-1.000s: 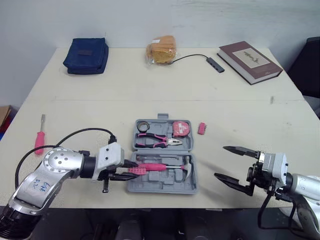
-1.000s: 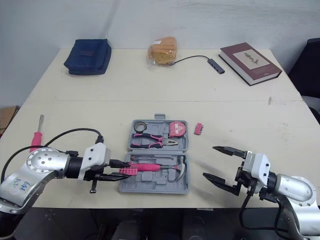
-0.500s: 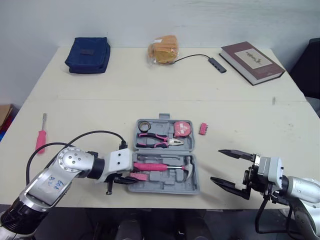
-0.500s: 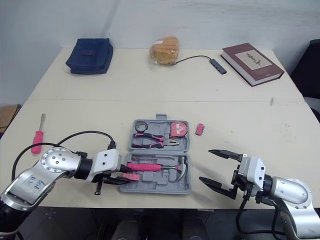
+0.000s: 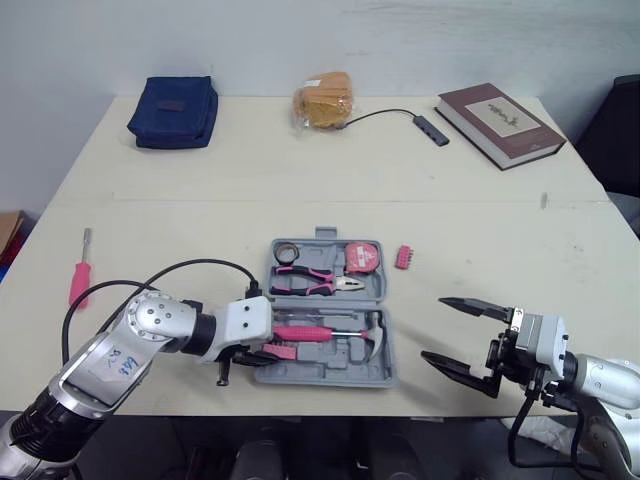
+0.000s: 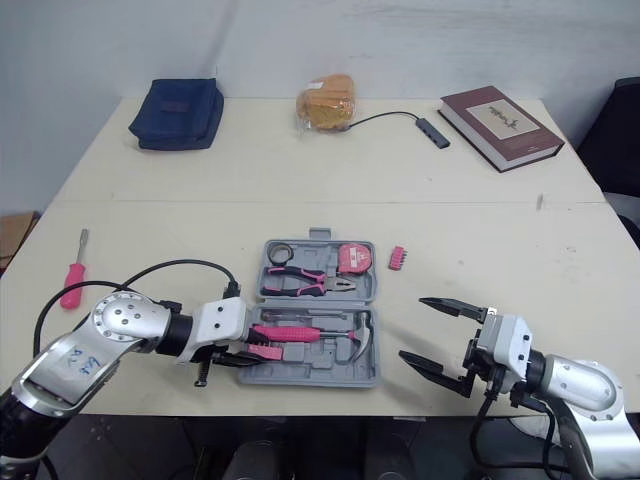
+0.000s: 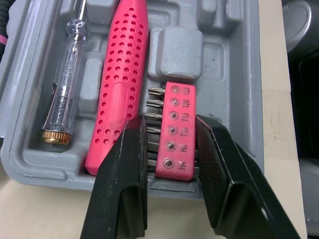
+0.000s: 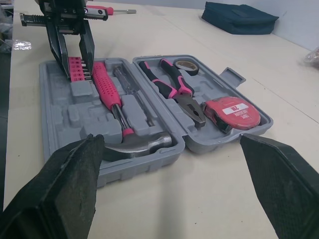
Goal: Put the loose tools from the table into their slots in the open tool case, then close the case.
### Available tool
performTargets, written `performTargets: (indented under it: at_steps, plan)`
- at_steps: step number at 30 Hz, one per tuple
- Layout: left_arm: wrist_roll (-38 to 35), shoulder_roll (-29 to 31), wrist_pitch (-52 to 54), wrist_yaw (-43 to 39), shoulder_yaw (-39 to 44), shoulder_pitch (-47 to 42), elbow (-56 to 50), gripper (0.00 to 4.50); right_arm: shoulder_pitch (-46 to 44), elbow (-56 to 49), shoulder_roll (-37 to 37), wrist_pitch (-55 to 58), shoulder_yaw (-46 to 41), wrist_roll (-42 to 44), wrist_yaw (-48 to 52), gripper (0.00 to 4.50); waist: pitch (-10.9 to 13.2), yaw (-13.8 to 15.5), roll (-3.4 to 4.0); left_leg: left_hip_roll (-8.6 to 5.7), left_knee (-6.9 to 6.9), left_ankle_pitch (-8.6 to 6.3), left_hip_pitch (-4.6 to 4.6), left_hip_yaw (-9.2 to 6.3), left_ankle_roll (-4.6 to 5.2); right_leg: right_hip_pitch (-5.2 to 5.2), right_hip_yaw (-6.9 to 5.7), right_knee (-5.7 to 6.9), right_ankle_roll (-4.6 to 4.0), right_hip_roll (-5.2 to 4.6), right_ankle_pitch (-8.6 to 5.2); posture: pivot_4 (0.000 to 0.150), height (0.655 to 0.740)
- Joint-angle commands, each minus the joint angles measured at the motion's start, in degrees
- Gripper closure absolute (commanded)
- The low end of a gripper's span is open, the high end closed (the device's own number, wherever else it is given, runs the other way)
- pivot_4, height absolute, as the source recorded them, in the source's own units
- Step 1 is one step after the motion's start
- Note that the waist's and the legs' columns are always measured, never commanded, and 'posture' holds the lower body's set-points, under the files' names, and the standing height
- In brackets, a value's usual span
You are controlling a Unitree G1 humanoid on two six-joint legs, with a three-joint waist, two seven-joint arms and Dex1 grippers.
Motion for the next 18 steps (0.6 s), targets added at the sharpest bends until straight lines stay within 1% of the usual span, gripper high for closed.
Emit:
performTargets:
  at_steps: [1,4,5,7,9,12,15,18]
  plan:
    - [2.68,-0.49,-0.44,1.63,-1.09,0.44,1.86,3.76,0.11,-0.85,0.67,-1.37,-1.13,0.26,-0.38,0.00,0.00,0.02,0.00,0.00,0.01,0.00,0.00,0.00,0.00,0.00,0.00,0.01,0.00,0.00,0.00,0.150,0.7400]
    - [1.84,-1.24,0.50,2.58,-0.06,1.16,1.60,3.76,0.35,-1.03,0.93,-1.60,-0.86,0.00,-0.47,0.00,-0.01,0.24,0.02,0.00,0.03,0.00,0.00,-0.01,0.00,0.01,0.00,0.01,0.00,0.00,0.00,0.150,0.7400]
    - [1.39,-1.15,0.72,2.13,-0.11,1.42,1.28,2.96,0.58,-1.23,1.09,-1.68,-0.79,0.02,-0.48,0.00,-0.02,0.31,0.02,0.00,0.03,0.00,0.01,-0.02,0.01,0.02,0.01,0.01,0.00,0.00,0.01,0.150,0.7400]
    - [0.55,-1.70,0.88,2.25,0.56,1.45,0.12,2.49,1.16,-1.48,1.35,-1.83,-0.67,0.05,-0.43,0.00,-0.03,0.75,0.04,0.00,0.04,0.00,0.01,-0.02,0.01,0.02,0.01,0.01,0.00,0.00,0.01,0.150,0.7400]
    - [-1.11,-1.17,1.48,1.43,2.07,1.69,-2.07,1.71,1.86,-1.88,1.58,-2.05,-0.67,0.05,-0.45,0.00,-0.03,1.15,0.04,0.00,0.04,0.00,0.01,-0.01,0.01,0.02,0.02,0.02,0.00,0.01,0.01,0.150,0.7400]
    - [-6.26,1.11,5.79,-1.03,5.73,2.90,-6.24,1.71,2.72,-2.42,1.69,-2.16,-0.72,0.19,-0.41,0.00,-0.03,1.22,0.03,0.02,0.05,0.00,-0.02,-0.02,0.01,0.01,0.02,0.02,0.00,0.01,0.01,0.150,0.7400]
    - [-8.87,1.92,7.84,-1.07,8.14,3.32,-7.88,1.71,3.20,-2.67,1.59,-1.95,-0.64,0.39,-0.28,0.00,-0.03,1.20,0.03,0.05,0.05,0.01,-0.04,-0.01,0.00,-0.01,0.03,0.00,-0.01,0.04,0.00,0.150,0.7400]
    - [-9.81,1.20,5.07,-0.97,10.66,3.46,-6.83,1.71,3.63,-2.91,1.47,-1.63,-0.60,0.57,-0.21,0.00,-0.02,1.20,0.03,0.04,0.06,0.01,-0.03,-0.01,0.00,0.00,0.04,0.00,-0.01,0.05,0.00,0.150,0.7400]
